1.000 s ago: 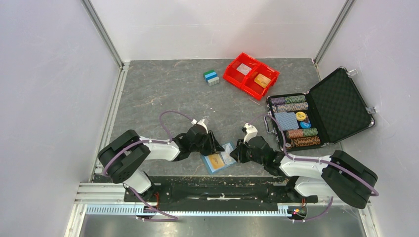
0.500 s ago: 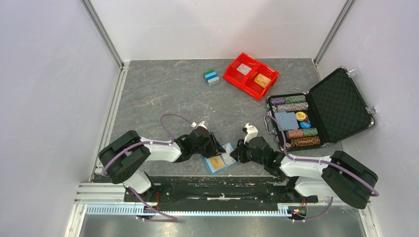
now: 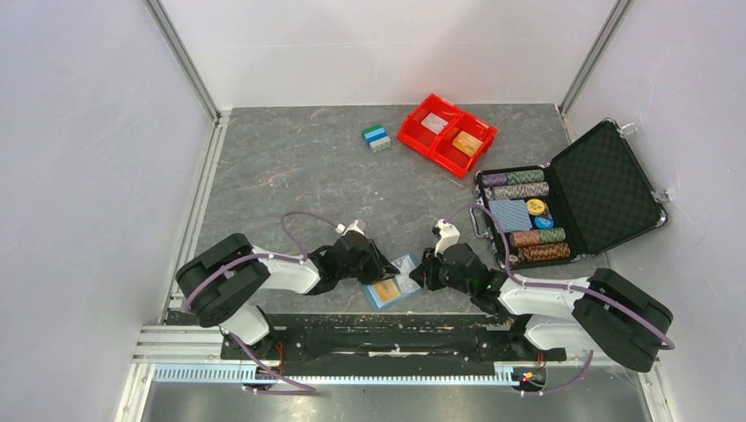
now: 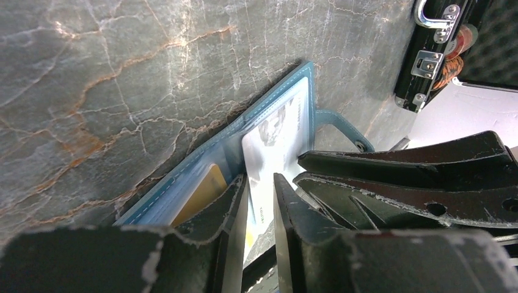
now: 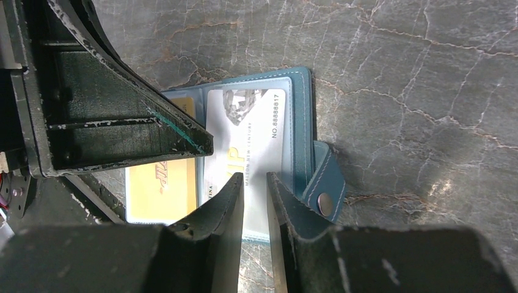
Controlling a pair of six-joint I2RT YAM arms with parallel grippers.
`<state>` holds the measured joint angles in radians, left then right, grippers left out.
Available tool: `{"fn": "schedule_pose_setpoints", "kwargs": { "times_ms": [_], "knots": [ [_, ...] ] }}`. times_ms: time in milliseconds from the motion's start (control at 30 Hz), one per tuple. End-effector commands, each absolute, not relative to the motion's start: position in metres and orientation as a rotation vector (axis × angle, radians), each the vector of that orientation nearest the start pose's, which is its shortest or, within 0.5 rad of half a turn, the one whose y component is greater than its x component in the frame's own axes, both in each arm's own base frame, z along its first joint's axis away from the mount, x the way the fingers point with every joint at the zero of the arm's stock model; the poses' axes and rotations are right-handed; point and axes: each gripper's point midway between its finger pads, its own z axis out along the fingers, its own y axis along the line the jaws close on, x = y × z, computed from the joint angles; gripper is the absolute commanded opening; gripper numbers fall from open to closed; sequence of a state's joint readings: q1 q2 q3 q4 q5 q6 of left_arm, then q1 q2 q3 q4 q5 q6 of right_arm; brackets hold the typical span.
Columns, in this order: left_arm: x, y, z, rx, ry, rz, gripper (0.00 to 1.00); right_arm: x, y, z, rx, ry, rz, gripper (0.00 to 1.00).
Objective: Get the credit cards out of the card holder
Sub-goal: Remove the credit card from the card holder.
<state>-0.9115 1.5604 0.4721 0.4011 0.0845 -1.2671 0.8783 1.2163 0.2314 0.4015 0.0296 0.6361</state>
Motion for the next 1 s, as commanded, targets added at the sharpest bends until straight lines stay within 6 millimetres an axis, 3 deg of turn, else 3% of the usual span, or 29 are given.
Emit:
{"fn": "schedule_pose_setpoints", "kwargs": {
  "times_ms": [0,333,600,967],
  "knots": [
    [0.177,-0.325,0.021,-0.449,2.537,-1.168,0.28,0.165,0.233,0.002,-0.271,2.353,0.771,0.23],
    [0.177,-0.326,0.027,-0.458,2.49,-1.232,0.03,0.163,0.235,0.003,-0.256,2.354,0.796,0.24],
    [0.181,-0.316,0.034,-0.439,2.46,-1.182,0.02,0.165,0.231,0.002,-0.219,2.357,0.78,0.27],
    [0.169,-0.297,0.023,-0.479,2.494,-1.131,0.02,0.169,0.221,-0.003,-0.18,2.364,0.734,0.26]
  ]
}}
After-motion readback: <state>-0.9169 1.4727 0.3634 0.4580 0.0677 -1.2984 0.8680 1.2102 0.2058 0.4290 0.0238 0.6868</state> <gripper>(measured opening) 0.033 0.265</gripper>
